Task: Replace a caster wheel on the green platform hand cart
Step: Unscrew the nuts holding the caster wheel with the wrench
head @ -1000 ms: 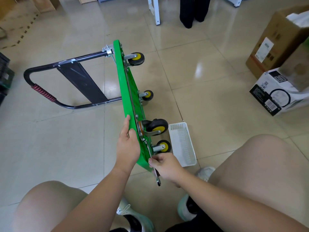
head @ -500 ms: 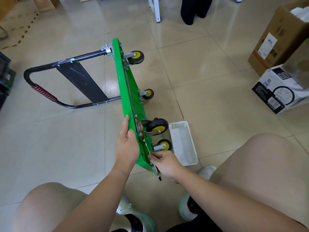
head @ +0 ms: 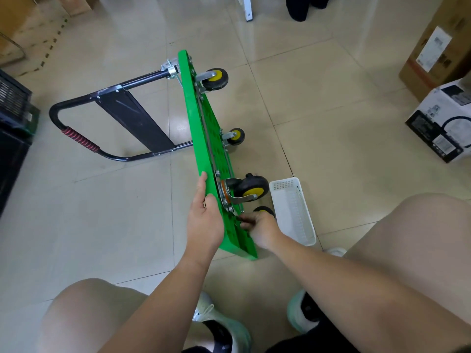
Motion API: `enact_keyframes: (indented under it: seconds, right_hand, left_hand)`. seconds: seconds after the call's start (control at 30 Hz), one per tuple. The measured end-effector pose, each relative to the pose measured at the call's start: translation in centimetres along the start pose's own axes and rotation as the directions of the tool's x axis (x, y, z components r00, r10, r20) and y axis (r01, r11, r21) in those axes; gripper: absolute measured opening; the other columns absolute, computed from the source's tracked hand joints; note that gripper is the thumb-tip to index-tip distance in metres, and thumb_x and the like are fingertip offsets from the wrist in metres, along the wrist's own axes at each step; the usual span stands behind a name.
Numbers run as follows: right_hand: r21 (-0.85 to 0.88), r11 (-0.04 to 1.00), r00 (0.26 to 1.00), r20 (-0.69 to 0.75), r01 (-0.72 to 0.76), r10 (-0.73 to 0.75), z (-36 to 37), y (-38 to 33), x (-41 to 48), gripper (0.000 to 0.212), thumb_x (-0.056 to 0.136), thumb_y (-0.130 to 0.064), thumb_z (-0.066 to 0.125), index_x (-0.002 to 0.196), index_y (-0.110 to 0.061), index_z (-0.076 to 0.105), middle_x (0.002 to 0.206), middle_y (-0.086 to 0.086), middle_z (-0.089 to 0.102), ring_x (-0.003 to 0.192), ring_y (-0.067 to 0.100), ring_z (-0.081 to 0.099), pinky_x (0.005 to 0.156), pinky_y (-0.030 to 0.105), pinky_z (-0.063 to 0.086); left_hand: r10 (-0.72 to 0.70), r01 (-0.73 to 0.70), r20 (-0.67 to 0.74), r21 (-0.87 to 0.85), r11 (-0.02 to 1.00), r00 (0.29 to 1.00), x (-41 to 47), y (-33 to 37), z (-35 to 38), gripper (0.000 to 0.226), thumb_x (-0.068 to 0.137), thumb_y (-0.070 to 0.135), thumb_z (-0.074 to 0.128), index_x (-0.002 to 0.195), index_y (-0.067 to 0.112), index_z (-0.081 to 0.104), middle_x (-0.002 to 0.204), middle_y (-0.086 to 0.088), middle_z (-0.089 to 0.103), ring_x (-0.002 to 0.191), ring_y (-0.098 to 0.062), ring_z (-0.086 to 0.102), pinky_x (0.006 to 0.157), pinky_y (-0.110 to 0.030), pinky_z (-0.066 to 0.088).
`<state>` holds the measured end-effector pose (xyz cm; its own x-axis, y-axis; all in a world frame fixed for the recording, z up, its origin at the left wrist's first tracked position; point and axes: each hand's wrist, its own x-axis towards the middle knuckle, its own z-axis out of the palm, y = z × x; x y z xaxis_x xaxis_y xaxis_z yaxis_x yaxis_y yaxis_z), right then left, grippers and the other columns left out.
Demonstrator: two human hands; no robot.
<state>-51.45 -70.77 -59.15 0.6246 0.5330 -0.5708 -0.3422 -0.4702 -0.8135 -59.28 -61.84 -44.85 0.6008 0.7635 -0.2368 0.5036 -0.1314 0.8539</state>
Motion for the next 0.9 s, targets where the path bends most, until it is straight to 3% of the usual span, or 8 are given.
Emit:
enact_keyframes:
  seconds: [0.07,0.23,0.47,0.53,0.6,0.67,0.77,0.9]
  right_hand:
    - [-0.037,0.999,0.999,0.027,0.037,-0.036,-0.3,0.4,-0.3,0.029,0.094,0.006,0.059,0.118,-0.002,0.071,0.105,0.006,0.067,0.105,0.024,0.059,0.104,0.032,0.043]
    - [-0.194,0.977,0.991,0.114,0.086,-0.065,-2.1,1.2,-3.8,0.028,0.095,-0.015,0.065,0.122,-0.017,0.071,0.120,-0.002,0.071,0.110,0.016,0.063,0.100,0.026,0.043]
    - [-0.175,0.982,0.995,0.083,0.066,-0.052,-2.3,0.3,-7.1,0.022,0.091,-0.035,0.068,0.103,-0.019,0.077,0.085,-0.002,0.077,0.079,0.019,0.072,0.085,0.039,0.058]
    - [-0.153,0.985,0.995,0.066,0.077,-0.068,-2.1,-0.3,-7.7,0.031,0.087,-0.043,0.067,0.100,-0.016,0.075,0.083,0.002,0.077,0.079,0.025,0.073,0.082,0.043,0.059]
    - [-0.110,0.991,0.995,0.065,0.082,-0.075,-1.8,-0.7,-8.0,0.029,0.090,-0.039,0.067,0.098,-0.013,0.075,0.081,0.001,0.076,0.071,0.020,0.072,0.075,0.039,0.060]
    - [-0.023,0.998,0.995,0.076,0.060,-0.058,-1.3,-1.1,-8.4,0.020,0.095,-0.030,0.064,0.101,-0.013,0.075,0.079,-0.004,0.073,0.062,0.009,0.068,0.067,0.029,0.055]
    - [0.081,0.995,0.996,0.075,0.050,-0.056,-0.8,-1.8,-8.6,0.021,0.098,-0.025,0.061,0.097,-0.008,0.073,0.077,-0.004,0.069,0.062,0.010,0.064,0.064,0.028,0.052]
    - [0.064,0.997,0.997,0.066,0.033,-0.038,-0.7,-2.3,-8.3,0.026,0.097,-0.029,0.061,0.088,-0.009,0.074,0.074,-0.002,0.068,0.062,0.012,0.064,0.063,0.028,0.051]
  left_hand:
    - [-0.012,0.011,0.007,0.029,1.000,1.000,-0.2,0.2,-0.2,0.055,0.108,0.016,0.029,0.156,0.043,0.034,0.079,0.057,0.053,0.067,0.008,0.055,0.063,-0.010,0.044]
    - [-0.019,0.019,0.003,-0.012,1.000,1.000,-0.3,0.1,-0.1,0.056,0.108,0.015,0.030,0.156,0.042,0.035,0.078,0.051,0.058,0.060,-0.001,0.050,0.055,-0.013,0.044]
    - [-0.016,0.017,0.034,-0.050,0.999,0.999,-0.7,0.6,-0.2,0.055,0.108,0.013,0.029,0.156,0.039,0.035,0.066,0.050,0.055,0.056,0.014,0.053,0.055,-0.005,0.041]
    - [-0.005,0.007,0.030,-0.070,0.998,1.000,-0.7,0.6,-0.1,0.055,0.108,0.013,0.030,0.156,0.038,0.036,0.072,0.045,0.058,0.058,0.018,0.053,0.057,-0.003,0.041]
    - [0.000,0.003,0.027,-0.090,0.996,1.000,-0.6,0.3,-0.1,0.055,0.108,0.012,0.031,0.156,0.036,0.037,0.080,0.044,0.056,0.060,0.024,0.051,0.058,0.002,0.039]
    - [0.021,-0.018,0.026,-0.103,0.994,0.999,-0.7,0.2,-0.1,0.055,0.108,0.012,0.031,0.158,0.034,0.036,0.099,0.042,0.054,0.068,0.029,0.051,0.062,0.004,0.037]
    - [0.036,-0.031,0.036,-0.126,0.992,0.999,-0.6,0.1,0.0,0.055,0.108,0.013,0.030,0.158,0.034,0.035,0.127,0.026,0.054,0.078,0.034,0.049,0.066,0.007,0.035]
    - [0.036,-0.030,0.040,-0.136,0.990,0.999,-0.4,0.1,0.0,0.055,0.108,0.014,0.030,0.158,0.036,0.035,0.138,0.018,0.052,0.084,0.035,0.049,0.068,0.008,0.035]
